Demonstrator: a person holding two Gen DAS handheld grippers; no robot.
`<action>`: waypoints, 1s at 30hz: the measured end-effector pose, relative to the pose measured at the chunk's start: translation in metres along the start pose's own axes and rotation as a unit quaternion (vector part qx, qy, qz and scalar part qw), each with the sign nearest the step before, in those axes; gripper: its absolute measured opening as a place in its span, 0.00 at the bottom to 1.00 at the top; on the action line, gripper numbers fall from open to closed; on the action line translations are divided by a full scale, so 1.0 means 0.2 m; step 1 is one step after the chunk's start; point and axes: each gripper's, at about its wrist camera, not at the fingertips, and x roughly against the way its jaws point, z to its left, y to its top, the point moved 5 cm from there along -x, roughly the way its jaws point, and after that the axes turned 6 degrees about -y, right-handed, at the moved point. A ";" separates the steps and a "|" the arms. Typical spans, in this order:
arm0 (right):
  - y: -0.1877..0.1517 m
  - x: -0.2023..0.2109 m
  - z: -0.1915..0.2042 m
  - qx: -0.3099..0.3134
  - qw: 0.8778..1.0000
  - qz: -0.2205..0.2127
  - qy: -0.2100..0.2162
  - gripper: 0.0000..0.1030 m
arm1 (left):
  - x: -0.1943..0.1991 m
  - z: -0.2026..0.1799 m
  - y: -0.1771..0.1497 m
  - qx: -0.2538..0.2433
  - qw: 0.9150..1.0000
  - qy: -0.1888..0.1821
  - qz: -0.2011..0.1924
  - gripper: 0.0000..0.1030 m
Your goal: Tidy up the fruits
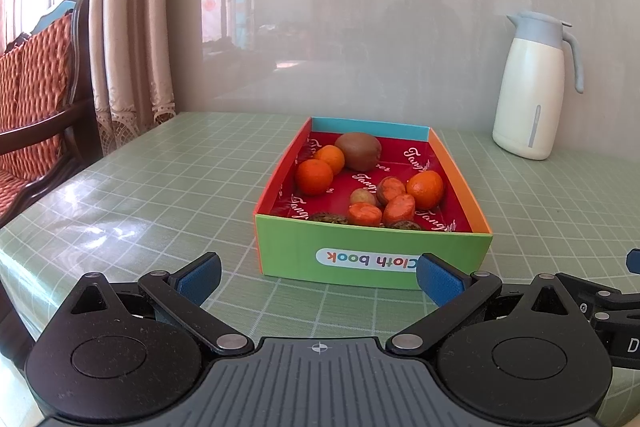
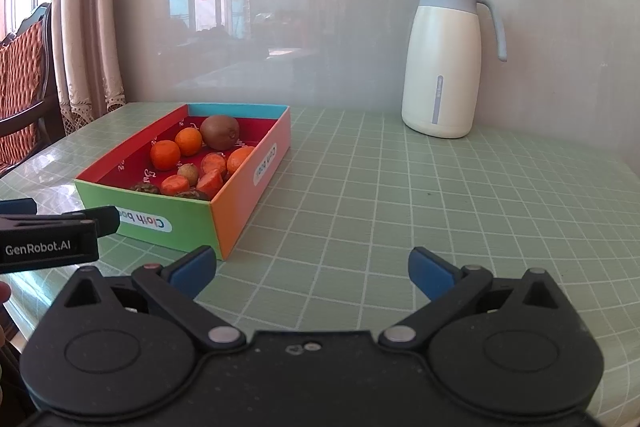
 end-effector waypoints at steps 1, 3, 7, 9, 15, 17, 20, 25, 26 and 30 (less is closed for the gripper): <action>0.00 0.00 0.00 0.000 1.000 0.000 0.000 1.00 | 0.00 0.00 0.00 0.000 1.000 0.000 0.000 1.00; 0.00 0.00 0.00 0.000 1.000 0.001 0.000 1.00 | 0.00 0.00 0.00 0.001 1.000 0.000 0.001 1.00; 0.00 0.00 0.00 0.000 1.000 0.001 0.001 1.00 | 0.00 0.00 0.00 0.001 1.000 0.000 0.000 1.00; 0.00 0.00 0.00 0.000 1.000 0.001 0.001 1.00 | 0.00 0.00 0.00 0.001 1.000 0.001 0.000 1.00; 0.00 0.00 0.00 0.001 1.000 0.001 0.002 1.00 | 0.00 0.01 0.00 0.005 1.000 0.003 -0.001 1.00; 0.00 0.00 0.00 0.002 1.000 0.001 0.001 1.00 | 0.00 0.02 0.01 0.006 1.000 0.002 -0.001 1.00; 0.00 0.00 0.00 0.001 1.000 0.001 0.001 1.00 | 0.00 0.01 0.01 0.006 1.000 -0.001 0.002 1.00; 0.00 0.00 0.01 0.004 1.000 0.000 0.001 1.00 | 0.00 0.00 0.00 0.004 1.000 -0.005 0.003 1.00; 0.00 0.00 0.01 0.005 1.000 0.000 0.001 1.00 | 0.00 0.00 0.01 0.003 1.000 -0.005 0.003 1.00; 0.00 0.00 0.02 0.008 1.000 -0.002 0.000 1.00 | 0.00 0.00 0.01 0.006 1.000 -0.008 0.005 1.00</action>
